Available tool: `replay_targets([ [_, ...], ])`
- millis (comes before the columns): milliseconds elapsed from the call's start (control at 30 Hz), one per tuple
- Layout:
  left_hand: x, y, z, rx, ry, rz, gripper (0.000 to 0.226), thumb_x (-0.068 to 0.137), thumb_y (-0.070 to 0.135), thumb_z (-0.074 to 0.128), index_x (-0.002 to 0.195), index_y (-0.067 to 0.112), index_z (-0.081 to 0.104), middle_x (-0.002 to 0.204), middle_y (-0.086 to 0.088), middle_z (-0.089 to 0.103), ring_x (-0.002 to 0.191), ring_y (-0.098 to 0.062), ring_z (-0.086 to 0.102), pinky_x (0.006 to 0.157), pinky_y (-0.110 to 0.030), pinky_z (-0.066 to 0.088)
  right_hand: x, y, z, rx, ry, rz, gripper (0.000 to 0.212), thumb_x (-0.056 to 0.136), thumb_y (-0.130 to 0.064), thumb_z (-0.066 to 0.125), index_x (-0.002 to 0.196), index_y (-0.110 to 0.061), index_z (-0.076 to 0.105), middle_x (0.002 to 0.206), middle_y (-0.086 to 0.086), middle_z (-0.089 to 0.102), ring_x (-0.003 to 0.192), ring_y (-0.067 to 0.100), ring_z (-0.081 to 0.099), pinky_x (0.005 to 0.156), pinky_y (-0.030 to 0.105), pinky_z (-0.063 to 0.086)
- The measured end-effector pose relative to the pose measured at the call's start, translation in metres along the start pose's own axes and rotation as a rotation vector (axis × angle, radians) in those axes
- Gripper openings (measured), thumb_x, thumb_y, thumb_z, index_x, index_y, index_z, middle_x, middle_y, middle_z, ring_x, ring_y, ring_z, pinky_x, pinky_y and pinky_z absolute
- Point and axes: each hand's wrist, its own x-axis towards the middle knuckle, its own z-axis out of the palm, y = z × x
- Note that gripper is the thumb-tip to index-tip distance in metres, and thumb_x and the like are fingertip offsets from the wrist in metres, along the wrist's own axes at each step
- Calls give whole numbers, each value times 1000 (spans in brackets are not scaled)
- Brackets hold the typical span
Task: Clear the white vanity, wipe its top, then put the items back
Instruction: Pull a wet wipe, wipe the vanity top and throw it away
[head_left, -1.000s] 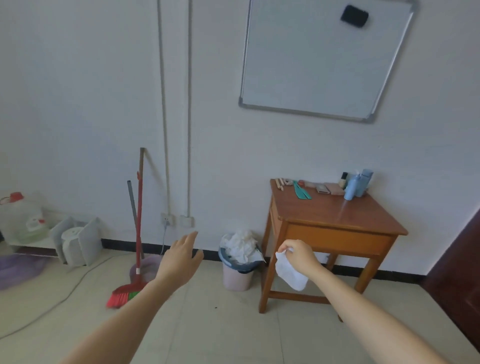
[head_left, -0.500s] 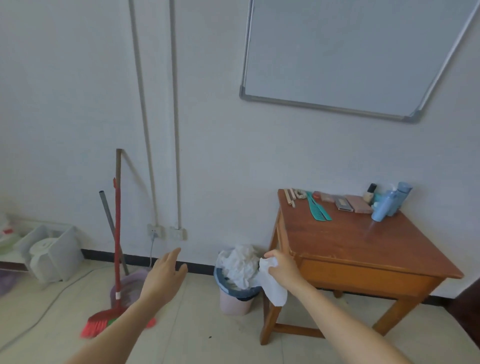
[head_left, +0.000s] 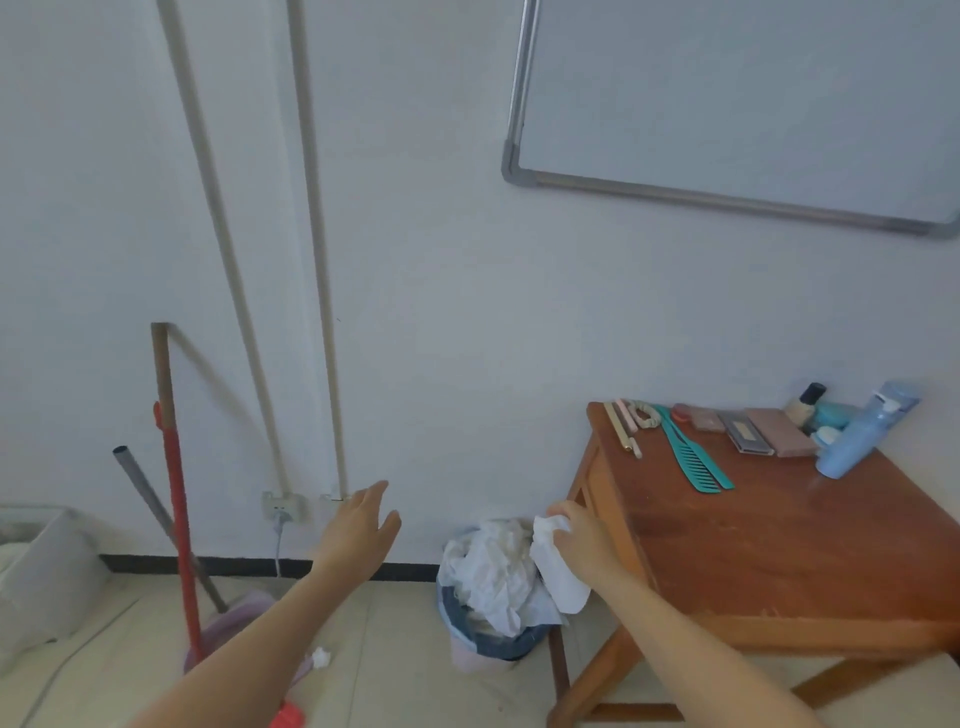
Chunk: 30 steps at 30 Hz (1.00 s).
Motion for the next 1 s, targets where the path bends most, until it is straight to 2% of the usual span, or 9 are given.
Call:
replay_targets([
  [100, 33, 2, 19, 16, -80, 5, 50, 97, 28, 34, 144, 15, 21, 148, -6, 29, 134, -22, 30, 106, -34, 29, 31, 7, 11, -2, -1, 25, 27, 90, -1, 41, 114, -6, 54, 101, 1, 54, 92, 12, 50, 60, 8, 34],
  [233, 74, 11, 40, 20, -101, -28, 50, 97, 28, 34, 144, 14, 20, 149, -6, 28, 134, -22, 31, 106, -33, 28, 85, 18, 13, -30, -58, 31, 36, 94, -6, 38, 129, -11, 45, 124, 5, 53, 112, 18, 50, 81, 17, 35],
  [367, 113, 21, 56, 33, -93, -111, 50, 97, 28, 34, 144, 14, 20, 148, -6, 29, 133, -22, 32, 107, -33, 28, 148, 25, 15, -36, -104, 16, 39, 93, -7, 40, 131, -11, 42, 131, 7, 50, 117, 20, 48, 88, 20, 35],
  [433, 131, 27, 61, 31, -93, -160, 50, 97, 28, 35, 144, 14, 21, 148, -6, 29, 134, -22, 31, 107, -34, 28, 175, 27, 17, -29, -177, 22, 39, 94, -14, 44, 133, -13, 39, 132, 9, 45, 119, 21, 46, 87, 20, 34],
  [533, 153, 36, 69, 28, -77, -197, 50, 97, 28, 35, 143, 14, 21, 148, -6, 30, 134, -22, 30, 107, -34, 28, 211, 34, 21, 3, -248, 55, 42, 94, -29, 46, 133, -14, 40, 134, 13, 39, 122, 25, 42, 98, 27, 34],
  [633, 164, 41, 80, 34, -97, -240, 51, 96, 28, 36, 143, 15, 22, 148, -5, 29, 135, -21, 28, 107, -35, 28, 229, 43, 21, 37, -260, 97, 40, 96, -30, 42, 131, -12, 44, 136, 14, 38, 123, 25, 42, 100, 28, 33],
  [767, 175, 45, 93, 53, -122, -271, 51, 96, 29, 37, 143, 15, 22, 148, -5, 32, 135, -22, 28, 108, -36, 29, 238, 52, 15, 15, -251, 39, 37, 96, -28, 42, 128, -11, 48, 135, 11, 41, 125, 22, 40, 103, 28, 30],
  [1000, 184, 66, 104, 87, -164, -160, 51, 97, 30, 35, 144, 16, 20, 147, -4, 32, 131, -21, 34, 106, -34, 32, 236, 51, -7, -17, -132, -92, 33, 96, -23, 44, 124, -9, 52, 132, 9, 45, 126, 19, 36, 101, 20, 26],
])
